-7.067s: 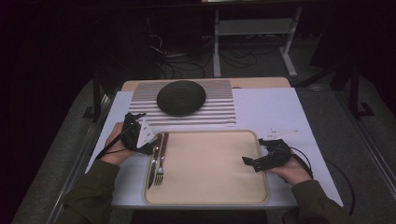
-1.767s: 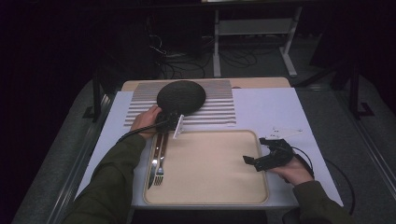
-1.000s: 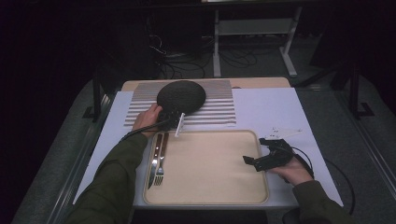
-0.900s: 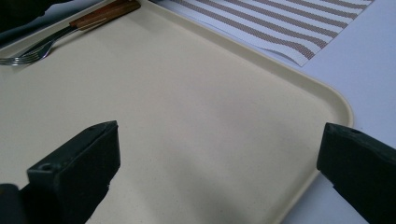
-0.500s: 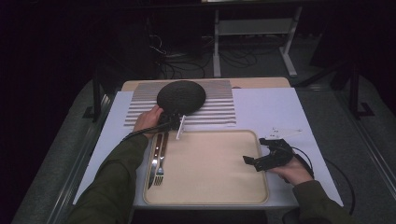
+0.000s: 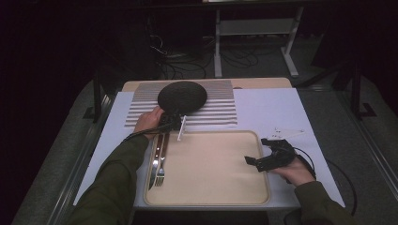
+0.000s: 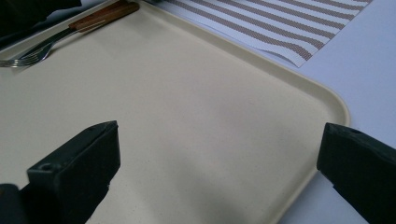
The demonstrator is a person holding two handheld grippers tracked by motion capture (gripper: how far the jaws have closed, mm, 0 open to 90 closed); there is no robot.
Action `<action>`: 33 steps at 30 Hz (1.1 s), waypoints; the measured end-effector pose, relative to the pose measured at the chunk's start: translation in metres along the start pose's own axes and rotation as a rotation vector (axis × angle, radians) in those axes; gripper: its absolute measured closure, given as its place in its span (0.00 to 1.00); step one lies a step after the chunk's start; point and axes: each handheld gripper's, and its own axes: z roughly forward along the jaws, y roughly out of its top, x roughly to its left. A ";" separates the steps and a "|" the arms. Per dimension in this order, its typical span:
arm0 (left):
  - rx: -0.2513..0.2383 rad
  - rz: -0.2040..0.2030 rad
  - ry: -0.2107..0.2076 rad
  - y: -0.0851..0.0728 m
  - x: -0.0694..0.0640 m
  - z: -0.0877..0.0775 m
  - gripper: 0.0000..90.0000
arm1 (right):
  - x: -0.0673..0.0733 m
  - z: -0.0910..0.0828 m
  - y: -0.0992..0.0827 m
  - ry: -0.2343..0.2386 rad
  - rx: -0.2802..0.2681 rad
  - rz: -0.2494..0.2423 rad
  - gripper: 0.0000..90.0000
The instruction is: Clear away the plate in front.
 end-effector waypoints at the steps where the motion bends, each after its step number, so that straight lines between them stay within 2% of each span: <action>1: 0.003 0.003 0.001 0.000 0.000 0.000 0.95 | 0.000 0.000 0.000 0.001 0.000 0.000 0.00; 10: 0.013 -0.003 -0.008 0.005 0.004 -0.010 0.95 | -0.001 -0.001 0.000 0.000 -0.003 0.003 0.00; 15: -0.014 -0.023 0.031 0.011 0.011 -0.030 0.95 | -0.001 -0.001 0.000 -0.001 -0.004 0.003 0.00; 16: -0.014 -0.023 0.031 0.011 0.011 -0.030 0.95 | -0.001 -0.001 0.000 -0.001 -0.004 0.002 0.00; 23: -0.031 0.006 0.034 0.023 0.011 -0.066 0.93 | 0.000 -0.001 0.000 -0.002 -0.005 -0.002 0.00; 26: -0.040 0.022 0.034 0.028 0.006 -0.081 0.93 | 0.000 -0.001 0.000 -0.003 -0.005 -0.005 0.00; 29: -0.054 0.010 0.039 0.033 0.001 -0.095 0.93 | 0.000 -0.001 0.000 -0.004 -0.003 -0.004 0.00; 33: -0.062 0.017 0.043 0.039 -0.006 -0.113 0.93 | 0.001 -0.001 0.001 -0.004 -0.001 -0.006 0.00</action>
